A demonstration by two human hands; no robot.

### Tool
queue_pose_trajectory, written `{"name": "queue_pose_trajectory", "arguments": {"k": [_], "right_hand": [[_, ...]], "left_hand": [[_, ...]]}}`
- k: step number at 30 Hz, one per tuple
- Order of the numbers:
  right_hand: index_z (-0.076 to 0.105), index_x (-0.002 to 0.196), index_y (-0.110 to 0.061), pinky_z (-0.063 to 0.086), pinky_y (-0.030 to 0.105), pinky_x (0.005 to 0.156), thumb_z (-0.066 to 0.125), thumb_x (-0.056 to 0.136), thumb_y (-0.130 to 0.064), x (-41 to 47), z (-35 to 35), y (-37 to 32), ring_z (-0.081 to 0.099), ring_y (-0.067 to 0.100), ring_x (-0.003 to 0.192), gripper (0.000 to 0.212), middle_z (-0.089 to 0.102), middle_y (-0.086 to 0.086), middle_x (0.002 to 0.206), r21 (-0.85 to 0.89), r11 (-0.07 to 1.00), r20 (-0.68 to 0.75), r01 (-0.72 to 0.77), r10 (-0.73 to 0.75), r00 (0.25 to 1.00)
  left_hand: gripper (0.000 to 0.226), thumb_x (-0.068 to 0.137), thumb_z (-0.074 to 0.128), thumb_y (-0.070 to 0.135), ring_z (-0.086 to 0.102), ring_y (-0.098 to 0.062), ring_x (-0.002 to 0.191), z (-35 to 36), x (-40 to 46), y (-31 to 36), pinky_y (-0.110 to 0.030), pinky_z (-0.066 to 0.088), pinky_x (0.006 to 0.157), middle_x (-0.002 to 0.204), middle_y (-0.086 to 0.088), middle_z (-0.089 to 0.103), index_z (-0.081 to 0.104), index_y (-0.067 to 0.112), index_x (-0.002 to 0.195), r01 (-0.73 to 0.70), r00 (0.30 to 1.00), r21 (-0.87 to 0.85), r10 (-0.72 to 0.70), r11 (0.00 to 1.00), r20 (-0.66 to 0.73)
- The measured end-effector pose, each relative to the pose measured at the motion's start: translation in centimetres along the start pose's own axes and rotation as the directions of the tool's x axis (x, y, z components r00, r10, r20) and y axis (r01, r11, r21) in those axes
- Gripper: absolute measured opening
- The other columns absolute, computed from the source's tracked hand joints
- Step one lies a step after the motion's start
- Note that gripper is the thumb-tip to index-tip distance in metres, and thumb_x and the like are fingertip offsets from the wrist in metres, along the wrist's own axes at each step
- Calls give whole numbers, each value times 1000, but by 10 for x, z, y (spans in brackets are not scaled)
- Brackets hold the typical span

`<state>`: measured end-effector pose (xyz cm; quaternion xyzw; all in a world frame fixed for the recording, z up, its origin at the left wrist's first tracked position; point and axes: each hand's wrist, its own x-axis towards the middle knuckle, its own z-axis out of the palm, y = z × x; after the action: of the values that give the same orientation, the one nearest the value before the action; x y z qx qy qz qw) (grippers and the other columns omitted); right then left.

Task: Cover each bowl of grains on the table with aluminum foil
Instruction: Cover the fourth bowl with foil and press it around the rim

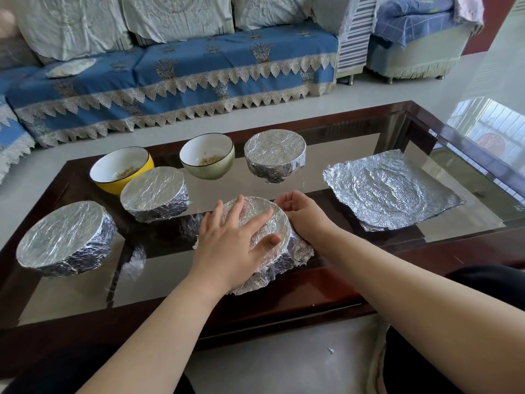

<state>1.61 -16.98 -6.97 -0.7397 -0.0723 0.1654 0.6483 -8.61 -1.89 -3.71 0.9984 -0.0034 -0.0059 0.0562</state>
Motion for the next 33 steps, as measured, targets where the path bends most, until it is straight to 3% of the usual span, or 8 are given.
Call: {"name": "queue_pose_trajectory", "arguments": {"k": [6, 10, 13, 16, 20, 26, 30, 33], "right_hand": [[56, 77, -27, 46, 24, 66, 58, 81, 5, 0, -8, -10, 53, 8, 64, 32, 62, -9, 73, -418, 882, 22, 220, -232, 972], [66, 76, -17, 37, 18, 44, 41, 83, 9, -3, -15, -25, 46, -1, 39, 37, 59, -9, 49, -319, 943, 28, 94, -90, 996], [65, 76, -17, 34, 18, 44, 52, 94, -16, -11, -12, -31, 43, -1, 35, 22, 50, -14, 39, -326, 944, 45, 51, -38, 998], [64, 78, -15, 35, 23, 49, 59, 93, -39, -19, 2, -23, 45, 6, 43, 28, 51, -9, 50, -425, 901, -44, 92, -121, 992], [62, 79, -19, 31, 21, 50, 63, 92, -36, -21, 8, -19, 45, 3, 52, 21, 51, -12, 58, -505, 853, -134, 133, -229, 964], [68, 83, -14, 44, 31, 61, 65, 90, -34, -17, 4, -21, 56, 13, 64, 22, 62, -6, 69, -558, 810, -61, 183, -259, 964], [70, 83, -15, 40, 26, 56, 66, 89, -33, -11, 2, -21, 52, 5, 57, 20, 62, -7, 66, -537, 815, 3, 218, -257, 966], [71, 82, -17, 34, 18, 50, 65, 90, -35, -9, 3, -23, 47, 1, 51, 20, 57, -9, 60, -535, 816, 17, 221, -251, 968]], "left_hand": [[95, 60, -22, 91, -6, -33, 151, 0, 0, 0, -54, 3, 121, 166, 2, -3, 8, 63, 146, 10, 1000, -11, -10, 1000, 16], [92, 63, -18, 90, -5, -35, 151, 0, 0, 2, -54, 3, 121, 166, 0, -3, 8, 63, 146, 32, 999, -7, -32, 999, 13], [87, 66, -14, 87, -5, -37, 150, 1, -2, 6, -55, 2, 121, 166, -1, -3, 6, 61, 147, 82, 997, -4, -82, 997, 14], [86, 70, -15, 87, -5, -38, 150, -1, -3, 12, -55, 2, 121, 166, -1, -4, 6, 58, 149, 119, 992, 15, -119, 993, 33], [88, 67, -8, 85, -8, -38, 150, -7, -5, 18, -55, -1, 120, 166, 0, -9, 6, 57, 150, 137, 986, 0, -136, 991, 98], [105, 61, -15, 93, 2, -32, 149, -17, -7, -1, -55, 12, 116, 166, 1, -9, 1, 46, 154, 85, 988, 106, -97, 991, 123], [125, 42, -18, 100, -22, -27, 149, -16, -9, -9, -51, -10, 119, 163, -1, -23, -8, 45, 154, -92, 985, 87, 78, 992, 154], [124, 42, -6, 105, -23, -24, 149, -13, -8, -7, -45, -12, 119, 162, 1, -24, -9, 49, 153, -120, 978, 10, 117, 993, 174]]}}
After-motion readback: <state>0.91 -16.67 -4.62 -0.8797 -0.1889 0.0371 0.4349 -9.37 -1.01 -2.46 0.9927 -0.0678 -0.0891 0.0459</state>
